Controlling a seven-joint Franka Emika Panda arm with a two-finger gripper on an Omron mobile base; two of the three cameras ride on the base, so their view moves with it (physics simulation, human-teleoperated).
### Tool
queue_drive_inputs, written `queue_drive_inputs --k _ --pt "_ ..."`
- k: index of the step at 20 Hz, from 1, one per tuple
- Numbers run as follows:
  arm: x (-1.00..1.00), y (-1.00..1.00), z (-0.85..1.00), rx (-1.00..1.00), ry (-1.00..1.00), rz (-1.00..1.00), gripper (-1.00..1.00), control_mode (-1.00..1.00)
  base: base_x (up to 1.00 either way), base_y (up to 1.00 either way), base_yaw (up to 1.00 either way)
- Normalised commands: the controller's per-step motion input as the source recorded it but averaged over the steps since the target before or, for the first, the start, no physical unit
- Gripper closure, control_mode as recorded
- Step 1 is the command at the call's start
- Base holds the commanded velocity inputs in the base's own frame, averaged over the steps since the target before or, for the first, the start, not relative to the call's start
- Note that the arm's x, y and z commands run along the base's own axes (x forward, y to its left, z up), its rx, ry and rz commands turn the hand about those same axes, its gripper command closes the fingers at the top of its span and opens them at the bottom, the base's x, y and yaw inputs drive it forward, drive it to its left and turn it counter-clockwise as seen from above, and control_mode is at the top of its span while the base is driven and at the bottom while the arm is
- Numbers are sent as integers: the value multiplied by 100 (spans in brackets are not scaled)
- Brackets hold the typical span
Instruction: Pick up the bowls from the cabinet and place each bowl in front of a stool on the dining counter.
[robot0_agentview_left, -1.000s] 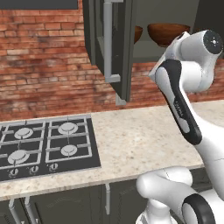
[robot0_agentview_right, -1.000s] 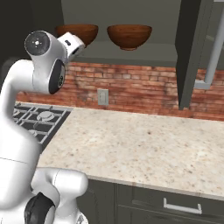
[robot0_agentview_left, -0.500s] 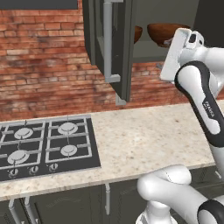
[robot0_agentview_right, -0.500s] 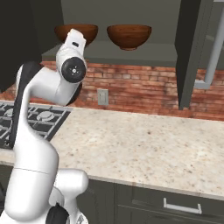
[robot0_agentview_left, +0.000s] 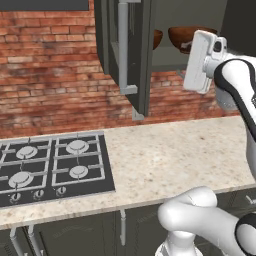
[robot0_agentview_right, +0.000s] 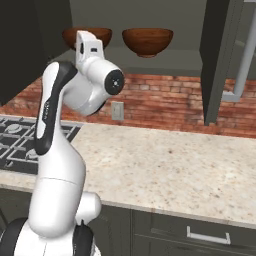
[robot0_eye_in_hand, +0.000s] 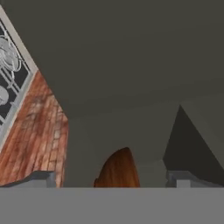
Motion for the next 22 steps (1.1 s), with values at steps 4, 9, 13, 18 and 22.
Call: queue_drive_inputs --k 4,9,13,18,22 --pt "17 0 0 -1 1 -3 -100 -100 0 0 0" --pt "23 0 2 -6 0 0 -100 -100 0 0 0" --pt "46 0 15 -12 0 0 -100 -100 0 0 0" --pt "45 0 24 -7 0 0 -100 -100 0 0 0" --pt "47 0 2 -4 0 0 -100 -100 0 0 0"
